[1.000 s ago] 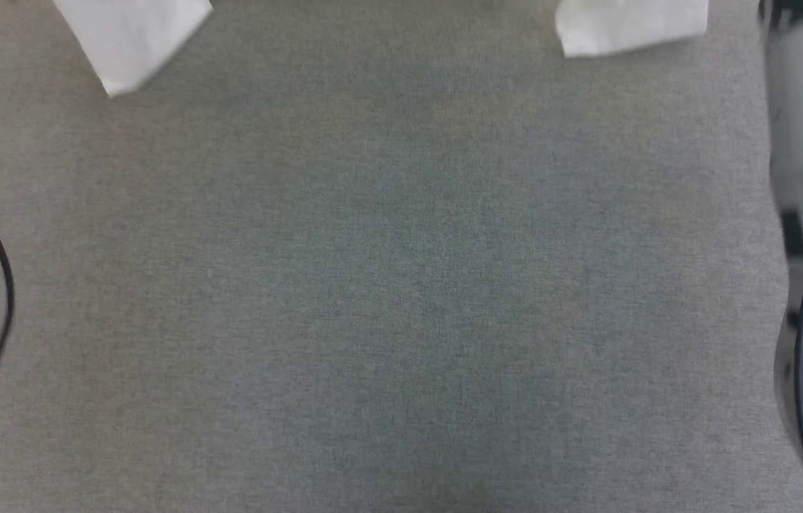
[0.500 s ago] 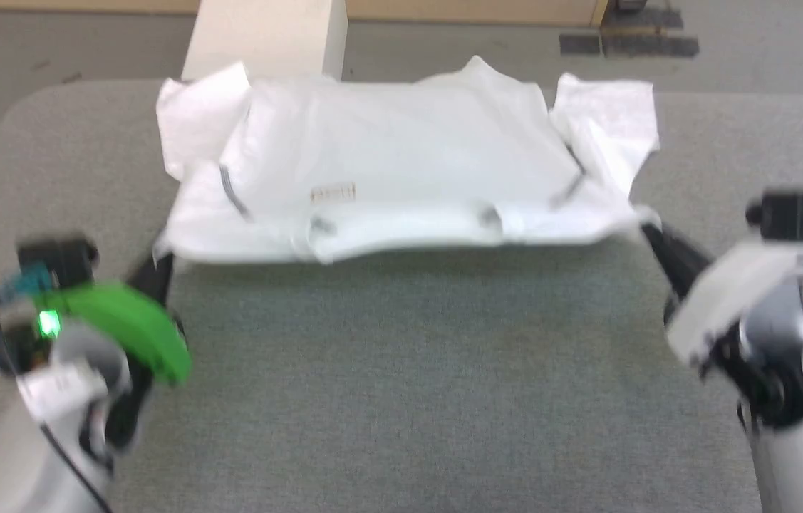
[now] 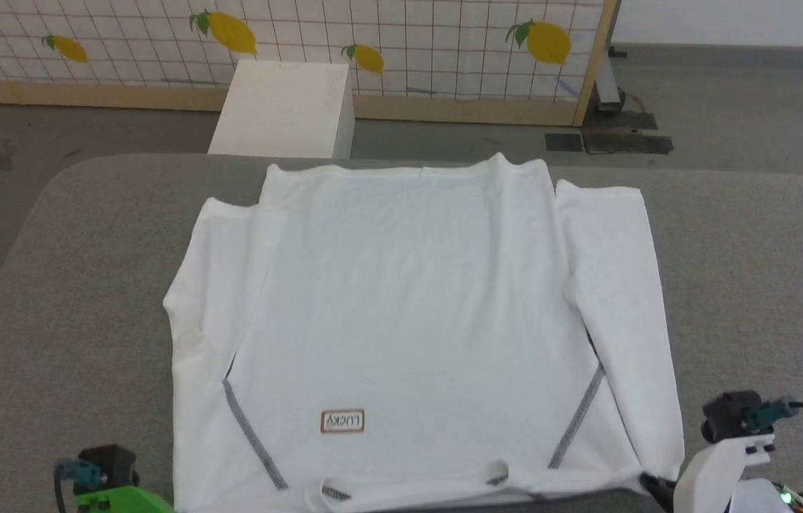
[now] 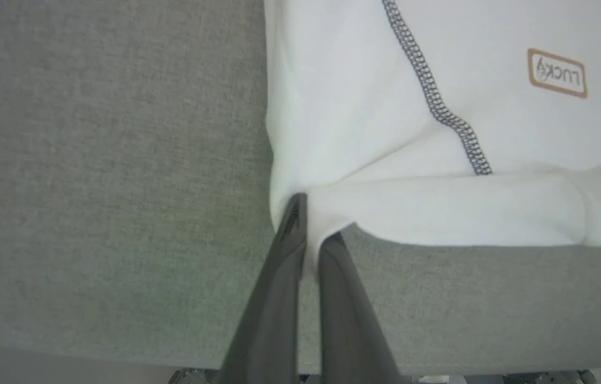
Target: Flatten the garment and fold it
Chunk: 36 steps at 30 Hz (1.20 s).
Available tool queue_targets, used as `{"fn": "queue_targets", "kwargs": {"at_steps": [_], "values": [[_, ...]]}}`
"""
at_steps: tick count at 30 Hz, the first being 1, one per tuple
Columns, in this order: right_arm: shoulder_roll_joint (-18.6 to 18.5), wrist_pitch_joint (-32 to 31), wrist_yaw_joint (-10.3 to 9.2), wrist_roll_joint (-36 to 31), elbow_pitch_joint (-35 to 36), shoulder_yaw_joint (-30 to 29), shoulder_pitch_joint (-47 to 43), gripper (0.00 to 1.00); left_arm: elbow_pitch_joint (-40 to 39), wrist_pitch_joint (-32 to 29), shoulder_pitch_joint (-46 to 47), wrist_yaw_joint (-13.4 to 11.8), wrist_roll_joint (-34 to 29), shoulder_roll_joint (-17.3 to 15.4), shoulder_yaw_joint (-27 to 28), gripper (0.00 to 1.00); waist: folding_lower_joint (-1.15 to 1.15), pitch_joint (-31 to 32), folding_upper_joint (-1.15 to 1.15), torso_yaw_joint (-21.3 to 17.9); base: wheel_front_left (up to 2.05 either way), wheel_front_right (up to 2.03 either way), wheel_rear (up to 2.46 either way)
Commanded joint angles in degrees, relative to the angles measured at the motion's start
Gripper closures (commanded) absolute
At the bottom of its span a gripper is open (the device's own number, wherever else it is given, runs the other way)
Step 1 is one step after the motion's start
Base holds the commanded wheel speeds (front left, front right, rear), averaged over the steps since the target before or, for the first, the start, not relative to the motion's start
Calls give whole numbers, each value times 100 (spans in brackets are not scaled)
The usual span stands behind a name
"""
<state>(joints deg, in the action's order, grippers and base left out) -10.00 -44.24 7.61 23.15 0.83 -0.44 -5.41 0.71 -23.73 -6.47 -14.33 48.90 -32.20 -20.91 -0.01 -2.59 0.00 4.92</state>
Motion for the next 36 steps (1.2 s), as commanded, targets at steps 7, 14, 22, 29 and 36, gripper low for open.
{"fn": "queue_targets", "kwargs": {"at_steps": [7,14,22,29,36], "values": [[-80,-874,-12,-252,305,-141,-750,100,-181,-876,-683,-480,360,-204,-158,100,1,304,0,14,0,0,0],[107,-1038,-12,-284,409,-60,-899,100,-76,-708,-615,-466,390,-62,-115,22,1,316,0,-10,0,0,0],[55,-1214,-12,-8,1104,-291,-923,0,-573,-743,-740,-902,509,-490,473,0,1,325,0,-101,0,0,0],[153,-1049,-12,-181,1568,-1289,289,0,-1752,-2,-906,-1385,379,-1000,1755,0,1,60,0,-128,0,0,0],[88,-340,-12,-702,811,-1443,1610,0,-1589,2056,-166,-729,-305,-600,2031,0,1,-415,0,-67,0,0,0]]}}
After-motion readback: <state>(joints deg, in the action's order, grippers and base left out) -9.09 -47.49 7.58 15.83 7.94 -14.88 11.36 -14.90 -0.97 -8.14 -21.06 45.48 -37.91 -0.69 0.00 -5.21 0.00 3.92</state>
